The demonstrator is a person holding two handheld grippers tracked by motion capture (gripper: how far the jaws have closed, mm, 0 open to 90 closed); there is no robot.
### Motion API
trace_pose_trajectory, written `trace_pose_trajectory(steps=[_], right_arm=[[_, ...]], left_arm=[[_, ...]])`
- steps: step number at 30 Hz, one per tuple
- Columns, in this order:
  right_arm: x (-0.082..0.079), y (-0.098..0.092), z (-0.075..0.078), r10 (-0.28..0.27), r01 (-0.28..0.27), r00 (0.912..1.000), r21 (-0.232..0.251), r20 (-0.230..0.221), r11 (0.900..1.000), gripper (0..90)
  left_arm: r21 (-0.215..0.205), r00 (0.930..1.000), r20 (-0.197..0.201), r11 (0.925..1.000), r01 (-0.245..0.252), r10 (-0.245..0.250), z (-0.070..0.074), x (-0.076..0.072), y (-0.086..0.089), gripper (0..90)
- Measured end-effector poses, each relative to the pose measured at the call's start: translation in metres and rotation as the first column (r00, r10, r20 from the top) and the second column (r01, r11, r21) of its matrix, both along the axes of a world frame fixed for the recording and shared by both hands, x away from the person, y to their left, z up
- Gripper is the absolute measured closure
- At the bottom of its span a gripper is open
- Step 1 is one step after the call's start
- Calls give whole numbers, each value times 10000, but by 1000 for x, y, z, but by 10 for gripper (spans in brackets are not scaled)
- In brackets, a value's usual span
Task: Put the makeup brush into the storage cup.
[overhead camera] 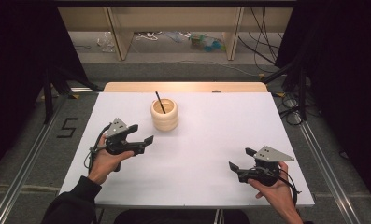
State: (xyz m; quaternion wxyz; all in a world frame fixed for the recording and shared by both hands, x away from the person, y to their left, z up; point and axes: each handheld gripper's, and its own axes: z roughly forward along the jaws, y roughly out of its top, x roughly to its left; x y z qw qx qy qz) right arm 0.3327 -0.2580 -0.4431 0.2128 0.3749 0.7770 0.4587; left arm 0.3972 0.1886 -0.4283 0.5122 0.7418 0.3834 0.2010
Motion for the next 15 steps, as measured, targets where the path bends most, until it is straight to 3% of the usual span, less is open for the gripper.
trace_pose_trajectory(steps=[8,11,15], right_arm=[[0,0,0,-16,17,9999,-52,150,10000,188],[0,-1,1,-58,59,9999,-141,82,9999,188],[0,0,0,-5,5,9999,4,101,10000,187]], left_arm=[[164,9999,73,9998,127,-128,-7,-15,8,197],[-78,9999,66,9999,151,-151,-8,-20,9,185],[-12,9994,205,9996,269,-269,-8,-26,8,163]])
